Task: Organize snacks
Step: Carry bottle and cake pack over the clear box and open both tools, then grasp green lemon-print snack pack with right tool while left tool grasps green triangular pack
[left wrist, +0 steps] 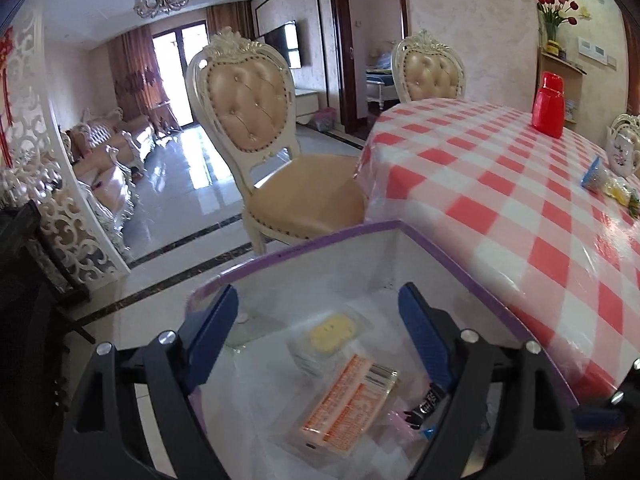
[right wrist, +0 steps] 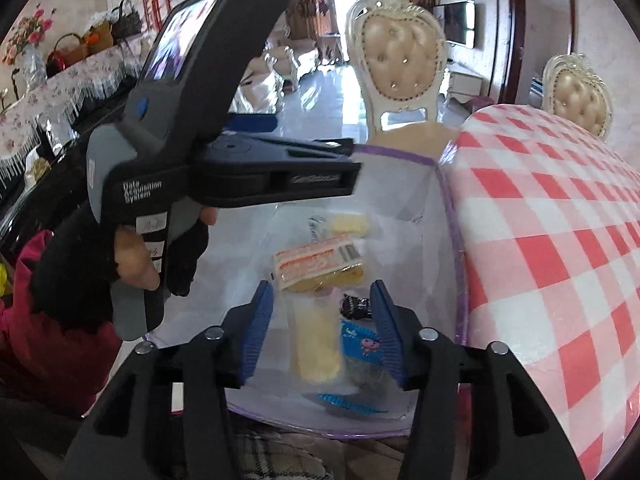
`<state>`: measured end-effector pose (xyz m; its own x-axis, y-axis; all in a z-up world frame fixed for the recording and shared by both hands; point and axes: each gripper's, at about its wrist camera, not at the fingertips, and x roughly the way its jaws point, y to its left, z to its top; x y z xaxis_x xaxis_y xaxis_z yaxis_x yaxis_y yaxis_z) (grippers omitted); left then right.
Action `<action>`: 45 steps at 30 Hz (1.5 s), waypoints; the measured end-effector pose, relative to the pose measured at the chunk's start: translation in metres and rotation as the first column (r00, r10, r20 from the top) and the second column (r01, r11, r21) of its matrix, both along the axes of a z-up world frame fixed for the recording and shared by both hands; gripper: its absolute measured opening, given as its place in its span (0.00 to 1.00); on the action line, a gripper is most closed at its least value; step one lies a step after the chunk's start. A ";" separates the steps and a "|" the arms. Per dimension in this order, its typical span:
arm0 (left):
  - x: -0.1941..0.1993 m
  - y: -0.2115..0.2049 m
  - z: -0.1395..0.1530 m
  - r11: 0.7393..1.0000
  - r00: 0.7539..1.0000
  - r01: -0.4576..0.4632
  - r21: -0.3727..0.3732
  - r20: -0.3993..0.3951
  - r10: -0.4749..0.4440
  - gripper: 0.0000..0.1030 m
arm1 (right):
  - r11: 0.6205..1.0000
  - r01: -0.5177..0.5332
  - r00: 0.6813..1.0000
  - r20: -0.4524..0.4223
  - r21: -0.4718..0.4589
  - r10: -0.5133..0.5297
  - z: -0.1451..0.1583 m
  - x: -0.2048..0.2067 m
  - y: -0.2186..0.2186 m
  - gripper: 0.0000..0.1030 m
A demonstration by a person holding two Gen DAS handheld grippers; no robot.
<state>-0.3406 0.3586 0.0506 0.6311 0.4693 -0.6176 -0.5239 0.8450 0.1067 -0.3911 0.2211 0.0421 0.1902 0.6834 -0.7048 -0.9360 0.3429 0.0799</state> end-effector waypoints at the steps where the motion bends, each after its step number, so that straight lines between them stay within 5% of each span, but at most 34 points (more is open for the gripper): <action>1: 0.000 -0.001 0.000 1.000 1.000 0.002 0.001 -0.002 -0.002 0.80 | 1.000 0.012 1.000 -0.002 0.012 -0.012 0.002 0.002 -0.005 0.49; 12: 0.013 -0.032 -0.004 0.997 0.996 0.077 0.014 -0.040 -0.076 0.83 | 0.967 0.225 0.974 0.009 0.119 -0.228 0.017 0.029 -0.081 0.64; 21: 0.040 -0.104 0.004 0.966 0.967 0.248 0.074 -0.088 -0.241 0.87 | 0.858 0.475 0.879 -0.053 0.194 -0.474 0.014 0.064 -0.188 0.76; 26: 0.072 -0.175 0.009 0.905 0.900 0.425 0.026 -0.116 -0.419 0.90 | 0.753 0.622 0.778 -0.066 0.215 -0.624 0.007 0.084 -0.257 0.84; 30: 0.115 -0.246 0.004 0.802 0.790 0.588 -0.102 -0.142 -0.597 0.91 | 0.667 0.714 0.691 -0.059 0.214 -0.720 0.001 0.103 -0.307 0.84; 34: 0.167 -0.312 -0.013 0.723 0.712 0.668 -0.175 -0.132 -0.690 0.91 | 0.528 0.826 0.553 -0.103 0.198 -0.827 -0.009 0.135 -0.372 0.84; 37: 0.205 -0.342 -0.027 0.724 0.716 0.654 -0.219 -0.131 -0.686 0.91 | 0.412 0.895 0.439 -0.167 0.171 -0.883 -0.016 0.163 -0.420 0.84; 40: 0.248 -0.357 -0.041 0.747 0.752 0.602 -0.283 -0.113 -0.649 0.91 | 0.311 0.938 0.336 -0.177 0.154 -0.925 -0.016 0.191 -0.455 0.84; 45: 0.303 -0.358 -0.044 0.785 0.813 0.527 -0.326 -0.073 -0.577 0.91 | 0.211 0.972 0.226 -0.180 0.100 -0.957 -0.022 0.251 -0.491 0.84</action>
